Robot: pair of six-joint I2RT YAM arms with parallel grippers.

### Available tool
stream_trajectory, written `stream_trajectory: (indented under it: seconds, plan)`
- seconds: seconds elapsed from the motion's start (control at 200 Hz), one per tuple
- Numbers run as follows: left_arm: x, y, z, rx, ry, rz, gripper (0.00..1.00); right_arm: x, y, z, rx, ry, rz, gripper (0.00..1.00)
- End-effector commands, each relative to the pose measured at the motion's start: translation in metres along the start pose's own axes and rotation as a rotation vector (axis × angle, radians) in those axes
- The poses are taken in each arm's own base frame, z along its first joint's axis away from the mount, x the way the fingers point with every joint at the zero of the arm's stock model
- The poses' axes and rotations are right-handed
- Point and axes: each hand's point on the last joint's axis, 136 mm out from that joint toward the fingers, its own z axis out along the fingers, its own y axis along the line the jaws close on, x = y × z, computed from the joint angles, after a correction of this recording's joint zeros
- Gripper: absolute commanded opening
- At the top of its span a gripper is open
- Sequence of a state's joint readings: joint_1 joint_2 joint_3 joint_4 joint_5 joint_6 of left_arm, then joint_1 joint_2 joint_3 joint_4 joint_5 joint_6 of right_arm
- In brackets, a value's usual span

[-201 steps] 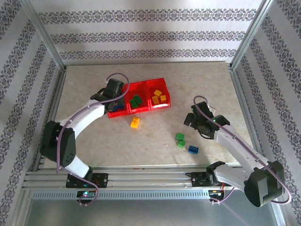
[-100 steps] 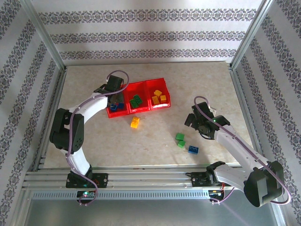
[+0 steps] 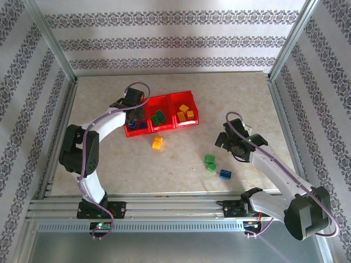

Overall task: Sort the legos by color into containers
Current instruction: Place the lego in the container, then pick up the lego from the center of the table.

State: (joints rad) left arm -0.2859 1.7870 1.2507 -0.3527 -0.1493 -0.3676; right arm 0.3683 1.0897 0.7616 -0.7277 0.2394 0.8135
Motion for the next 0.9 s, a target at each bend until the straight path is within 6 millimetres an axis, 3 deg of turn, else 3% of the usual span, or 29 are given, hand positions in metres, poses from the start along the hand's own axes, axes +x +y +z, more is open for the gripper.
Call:
stream_trajectory:
  seconds: [0.0, 0.325, 0.47, 0.719, 0.894]
  plan:
    - [-0.013, 0.004, -0.017, 0.011, -0.031, -0.022, 0.51, -0.002, -0.005, 0.003, 0.023, -0.006, 0.020, 0.98]
    - [-0.015, 0.000, -0.048, 0.075, -0.063, -0.025, 0.59, -0.002, -0.006, 0.002, 0.023, -0.010, 0.020, 0.98]
    - [-0.011, -0.008, -0.068, 0.129, -0.091, -0.029, 0.68, -0.002, -0.008, 0.003, 0.027, -0.012, 0.024, 0.98]
    - [0.023, -0.023, -0.086, 0.157, -0.084, 0.003, 0.82, 0.000, -0.009, 0.003, 0.032, -0.006, 0.024, 0.98]
    - [0.053, -0.034, -0.091, 0.142, -0.063, 0.051, 0.87, 0.001, -0.012, 0.004, 0.035, -0.006, 0.028, 0.98]
